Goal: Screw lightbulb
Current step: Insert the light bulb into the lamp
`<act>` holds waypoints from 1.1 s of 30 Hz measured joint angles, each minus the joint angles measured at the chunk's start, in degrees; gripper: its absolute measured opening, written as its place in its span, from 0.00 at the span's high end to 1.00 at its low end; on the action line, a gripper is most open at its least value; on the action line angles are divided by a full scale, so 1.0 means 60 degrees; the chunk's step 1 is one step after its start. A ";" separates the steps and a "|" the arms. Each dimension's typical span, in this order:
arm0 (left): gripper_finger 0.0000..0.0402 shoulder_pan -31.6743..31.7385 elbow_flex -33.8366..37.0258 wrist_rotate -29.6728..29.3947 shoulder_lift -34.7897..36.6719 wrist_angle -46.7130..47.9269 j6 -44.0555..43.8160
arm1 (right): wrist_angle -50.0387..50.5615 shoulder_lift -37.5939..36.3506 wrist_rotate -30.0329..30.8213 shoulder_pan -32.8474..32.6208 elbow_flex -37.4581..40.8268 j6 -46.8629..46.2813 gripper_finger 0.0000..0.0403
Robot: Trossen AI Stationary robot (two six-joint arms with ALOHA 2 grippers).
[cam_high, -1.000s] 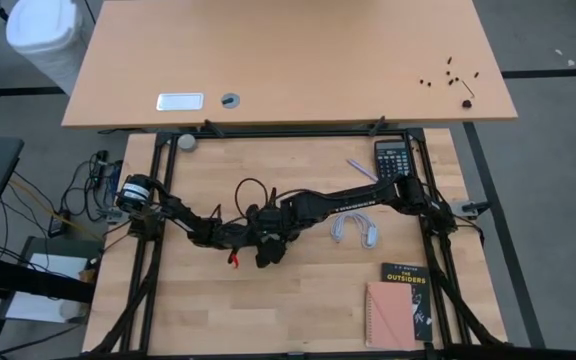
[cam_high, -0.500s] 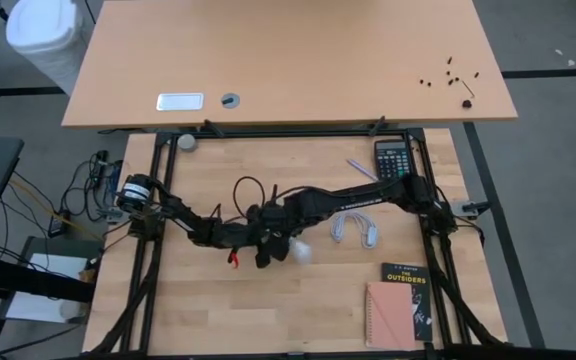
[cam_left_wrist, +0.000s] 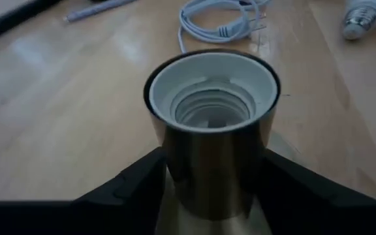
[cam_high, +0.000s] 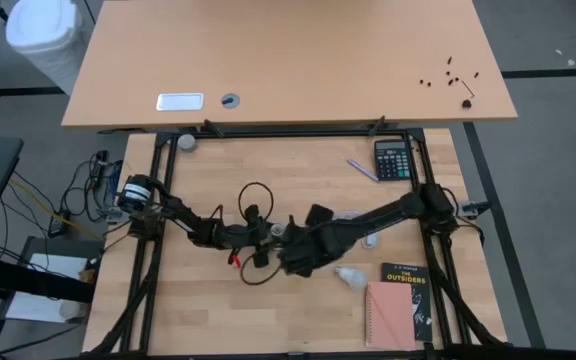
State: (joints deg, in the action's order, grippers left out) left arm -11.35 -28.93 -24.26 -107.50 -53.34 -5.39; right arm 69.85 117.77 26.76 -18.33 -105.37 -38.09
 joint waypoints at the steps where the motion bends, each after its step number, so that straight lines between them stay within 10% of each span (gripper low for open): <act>1: 0.39 0.0000 0.0000 -0.0037 0.0000 -0.0063 0.0146 | -0.0182 -0.0210 0.0053 -0.0109 0.0315 -0.0244 0.23; 22: 0.17 -0.0189 -0.0766 -0.0306 0.0178 0.0334 0.0846 | -0.4586 -0.4007 0.0072 -0.2649 0.7566 -0.2888 0.23; 33: 0.17 -0.0188 -0.0797 -0.0308 0.0189 0.0438 0.0697 | -0.4907 -0.4049 -0.0480 -0.3167 0.8644 -0.3238 0.23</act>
State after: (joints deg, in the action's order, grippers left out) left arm -12.48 -33.71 -26.11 -106.37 -50.71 -1.21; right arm 40.41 93.47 23.88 -37.33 -53.50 -57.52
